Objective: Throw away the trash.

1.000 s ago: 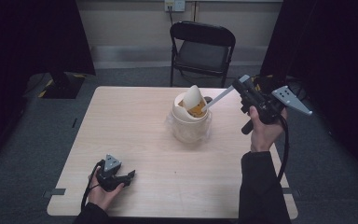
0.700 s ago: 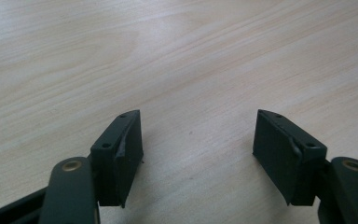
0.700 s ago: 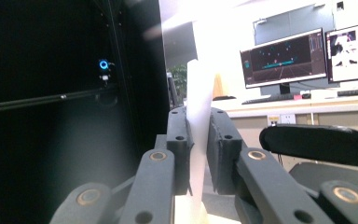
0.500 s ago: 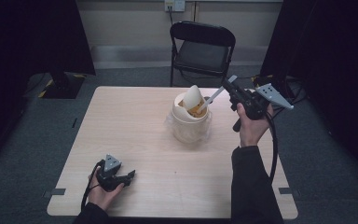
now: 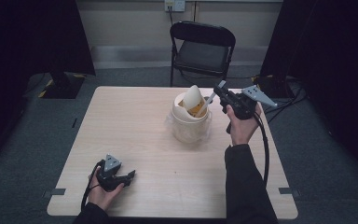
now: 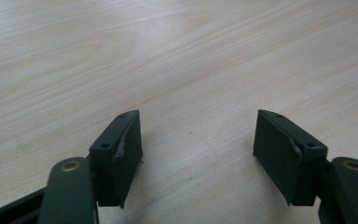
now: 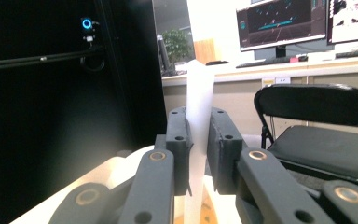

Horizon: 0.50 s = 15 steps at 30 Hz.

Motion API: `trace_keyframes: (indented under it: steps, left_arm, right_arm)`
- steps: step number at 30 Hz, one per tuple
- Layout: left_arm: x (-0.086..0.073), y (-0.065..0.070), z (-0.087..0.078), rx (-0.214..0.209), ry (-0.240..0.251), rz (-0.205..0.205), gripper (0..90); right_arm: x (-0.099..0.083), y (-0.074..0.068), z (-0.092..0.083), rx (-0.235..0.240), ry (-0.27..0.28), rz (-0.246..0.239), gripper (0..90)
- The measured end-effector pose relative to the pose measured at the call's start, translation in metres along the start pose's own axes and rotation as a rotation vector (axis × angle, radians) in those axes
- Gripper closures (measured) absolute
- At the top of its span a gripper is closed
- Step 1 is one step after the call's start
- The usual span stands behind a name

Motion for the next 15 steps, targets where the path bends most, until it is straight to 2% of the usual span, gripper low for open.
trace_keyframes:
  steps: [4,5,6,10,11,14,15]
  left_arm:
    - [0.0,0.0,0.0,-0.001,0.0,0.0,32.1]
    - [0.0,0.0,0.0,0.001,0.0,0.0,32.1]
    - [0.0,0.0,0.0,-0.001,0.0,0.0,32.1]
    - [0.0,0.0,0.0,-0.001,0.0,-0.001,31.7]
    - [0.0,0.0,0.0,-0.001,0.0,-0.001,31.7]
    - [0.0,0.0,0.0,-0.001,0.0,-0.001,31.7]
    - [0.0,0.0,0.0,-0.001,0.0,-0.001,31.7]
  right_arm:
    - [-0.008,-0.001,0.003,0.004,-0.026,0.004,79.5]
    - [-0.009,0.0,0.003,0.006,-0.033,0.007,77.8]
    - [-0.012,0.0,0.004,0.013,-0.053,0.017,72.5]
    - [-0.011,0.003,-0.001,0.006,-0.049,0.011,67.4]
    - [-0.007,0.005,-0.007,-0.001,-0.03,0.017,60.9]
    - [-0.005,0.009,-0.017,-0.003,-0.028,0.012,53.5]
    - [-0.005,0.009,-0.017,-0.003,-0.028,0.012,53.5]
Point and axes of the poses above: each handheld gripper's, and its own axes: z roughly forward along the jaws, x roughly out of its top, y roughly to its right, the point moved 10 cm from there along z, roughly forward along the jaws, and after that the axes turned 3 degrees about z, right-handed, at the moved point
